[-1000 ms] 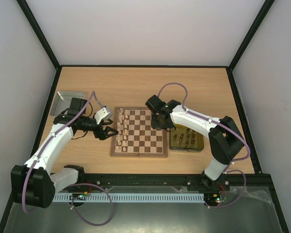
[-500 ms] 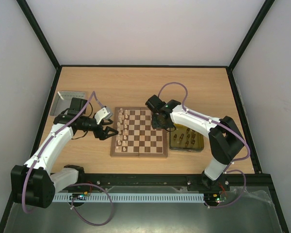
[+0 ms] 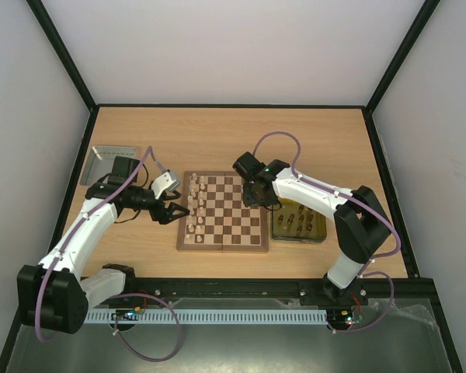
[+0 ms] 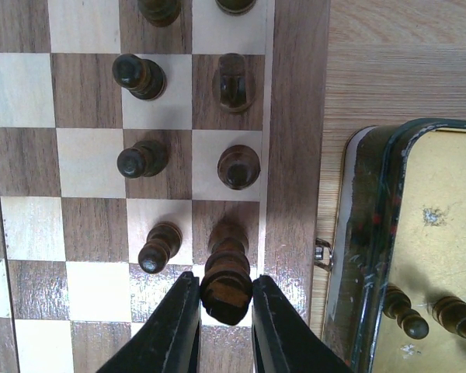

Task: Set up the chess pieces on the board
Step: Place the chess piece on the chessboard, then pick up the chess piece from the storage box, then place the chess piece on the chessboard.

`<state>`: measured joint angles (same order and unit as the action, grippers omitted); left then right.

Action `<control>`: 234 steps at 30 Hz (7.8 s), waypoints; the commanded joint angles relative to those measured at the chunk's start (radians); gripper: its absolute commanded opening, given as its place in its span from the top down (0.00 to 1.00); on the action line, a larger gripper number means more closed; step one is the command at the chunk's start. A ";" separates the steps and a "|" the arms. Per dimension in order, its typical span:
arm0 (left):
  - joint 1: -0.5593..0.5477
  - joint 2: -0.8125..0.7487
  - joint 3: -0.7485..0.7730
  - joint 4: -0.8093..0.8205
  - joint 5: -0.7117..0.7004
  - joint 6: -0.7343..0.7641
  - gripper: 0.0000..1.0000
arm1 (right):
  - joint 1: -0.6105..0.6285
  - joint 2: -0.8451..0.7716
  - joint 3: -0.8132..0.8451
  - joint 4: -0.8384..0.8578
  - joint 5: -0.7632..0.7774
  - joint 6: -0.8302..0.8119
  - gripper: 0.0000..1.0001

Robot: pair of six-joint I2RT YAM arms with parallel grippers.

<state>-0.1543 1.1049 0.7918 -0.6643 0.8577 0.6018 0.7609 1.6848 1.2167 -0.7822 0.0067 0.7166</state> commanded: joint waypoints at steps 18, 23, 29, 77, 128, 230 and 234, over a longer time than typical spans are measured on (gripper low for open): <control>-0.005 -0.027 0.003 0.003 0.010 0.004 0.21 | 0.008 0.002 0.007 -0.021 -0.007 0.007 0.80; -0.005 -0.028 0.003 0.004 0.009 0.004 0.21 | 0.009 0.004 0.018 -0.022 -0.007 0.007 0.78; -0.005 -0.027 0.003 0.004 0.008 0.003 0.21 | 0.008 -0.020 0.046 -0.041 0.027 0.016 0.78; -0.042 -0.014 -0.006 0.028 -0.030 -0.022 0.21 | -0.224 -0.172 -0.294 0.050 -0.094 -0.076 0.75; -0.042 -0.020 -0.011 0.038 -0.042 -0.030 0.21 | -0.223 -0.177 -0.163 -0.066 -0.019 -0.117 0.98; -0.054 -0.032 -0.020 0.047 -0.055 -0.031 0.20 | 0.063 0.118 0.052 0.011 -0.097 -0.001 0.86; -0.054 -0.033 -0.020 0.046 -0.056 -0.032 0.20 | 0.064 0.120 0.049 0.015 -0.099 -0.002 0.86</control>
<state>-0.2031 1.0843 0.7841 -0.6193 0.7986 0.5682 0.8188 1.7901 1.2537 -0.7723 -0.1093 0.7185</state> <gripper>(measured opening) 0.795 0.139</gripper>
